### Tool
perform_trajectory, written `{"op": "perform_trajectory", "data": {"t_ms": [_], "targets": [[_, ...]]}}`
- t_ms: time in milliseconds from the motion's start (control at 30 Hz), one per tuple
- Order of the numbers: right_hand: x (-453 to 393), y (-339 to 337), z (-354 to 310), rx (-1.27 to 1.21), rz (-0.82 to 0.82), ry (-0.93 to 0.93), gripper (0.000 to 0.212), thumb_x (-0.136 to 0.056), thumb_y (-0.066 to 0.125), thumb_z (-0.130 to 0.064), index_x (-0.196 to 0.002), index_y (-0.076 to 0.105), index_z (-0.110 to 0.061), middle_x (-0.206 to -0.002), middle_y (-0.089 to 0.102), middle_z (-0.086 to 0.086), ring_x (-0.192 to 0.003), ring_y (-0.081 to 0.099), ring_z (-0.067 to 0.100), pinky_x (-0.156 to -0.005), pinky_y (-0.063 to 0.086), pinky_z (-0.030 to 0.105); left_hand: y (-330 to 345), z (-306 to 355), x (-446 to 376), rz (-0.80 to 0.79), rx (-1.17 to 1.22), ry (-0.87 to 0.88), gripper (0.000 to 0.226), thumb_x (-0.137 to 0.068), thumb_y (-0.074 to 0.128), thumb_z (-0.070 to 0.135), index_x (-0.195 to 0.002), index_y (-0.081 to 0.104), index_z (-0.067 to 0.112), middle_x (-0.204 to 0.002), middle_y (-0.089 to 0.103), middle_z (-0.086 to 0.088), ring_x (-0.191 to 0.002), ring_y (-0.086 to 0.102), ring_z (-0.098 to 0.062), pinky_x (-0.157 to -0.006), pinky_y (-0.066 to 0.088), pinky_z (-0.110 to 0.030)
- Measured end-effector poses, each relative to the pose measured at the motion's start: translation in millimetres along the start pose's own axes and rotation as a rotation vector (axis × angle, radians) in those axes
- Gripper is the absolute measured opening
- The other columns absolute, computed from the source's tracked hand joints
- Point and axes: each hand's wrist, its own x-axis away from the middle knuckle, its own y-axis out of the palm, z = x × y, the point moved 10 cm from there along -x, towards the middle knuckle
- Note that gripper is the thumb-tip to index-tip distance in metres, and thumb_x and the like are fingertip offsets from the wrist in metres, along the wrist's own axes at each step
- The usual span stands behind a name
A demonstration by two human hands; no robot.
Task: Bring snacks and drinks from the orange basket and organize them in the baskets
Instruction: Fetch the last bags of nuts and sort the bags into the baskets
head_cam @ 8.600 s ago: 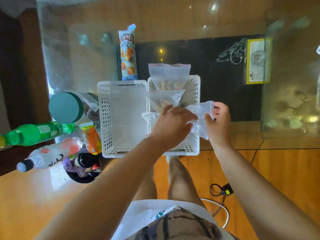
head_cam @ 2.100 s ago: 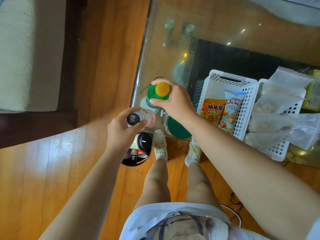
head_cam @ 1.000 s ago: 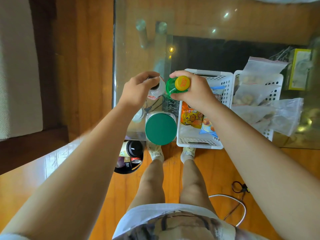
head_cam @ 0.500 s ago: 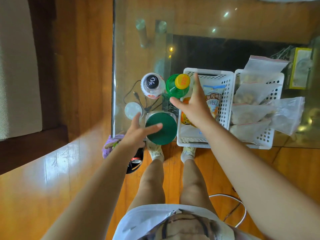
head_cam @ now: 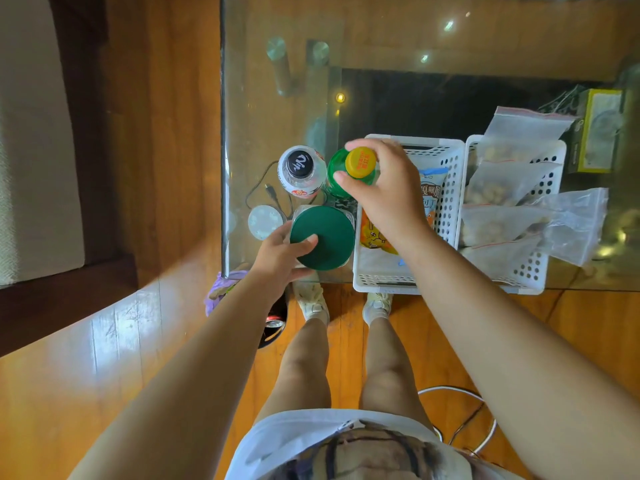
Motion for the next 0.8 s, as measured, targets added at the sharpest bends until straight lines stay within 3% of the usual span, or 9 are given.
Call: {"op": "perform_trajectory", "data": {"t_ms": [133, 600, 733, 800], "targets": [[-6, 0, -4, 0.116, -0.075, -0.011, 0.034, -0.076, 0.072, -0.028, -0.108, 0.063, -0.017, -0.111, 0.062, -0.002, -0.103, 0.056, 0.015, -0.088, 0.045, 0.028, 5, 4, -1, 0.033, 0.058, -0.019, 0.040, -0.087, 0.060, 0.005, -0.123, 0.050, 0.019, -0.132, 0.053, -0.011, -0.118, 0.054, -0.035, -0.076, 0.056, -0.039], [-6, 1, -10, 0.152, -0.175, -0.007, 0.037, -0.077, 0.072, -0.026, -0.111, 0.063, -0.018, -0.114, 0.062, -0.001, -0.107, 0.054, 0.016, -0.087, 0.039, 0.022, 7, 6, -2, 0.077, 0.075, -0.040, 0.047, -0.087, 0.060, 0.006, -0.131, 0.046, 0.014, -0.134, 0.052, -0.014, -0.117, 0.055, -0.037, -0.088, 0.054, -0.046], [-6, 2, -15, 0.176, -0.236, 0.009, 0.051, -0.073, 0.074, -0.030, -0.120, 0.057, -0.024, -0.122, 0.057, -0.004, -0.112, 0.052, 0.014, -0.092, 0.040, 0.028, 7, 5, -2, 0.077, 0.080, -0.042, 0.046, -0.087, 0.060, 0.007, -0.130, 0.046, 0.015, -0.133, 0.051, -0.013, -0.117, 0.055, -0.037, -0.087, 0.054, -0.046], [-8, 6, -32, 0.311, -0.254, -0.088, 0.061, -0.071, 0.074, -0.033, -0.127, 0.050, -0.027, -0.129, 0.052, -0.004, -0.117, 0.049, 0.016, -0.100, 0.032, 0.032, 7, 5, -2, 0.081, 0.080, -0.039, 0.046, -0.087, 0.060, 0.007, -0.130, 0.046, 0.015, -0.133, 0.052, -0.013, -0.117, 0.055, -0.037, -0.085, 0.054, -0.045]]}}
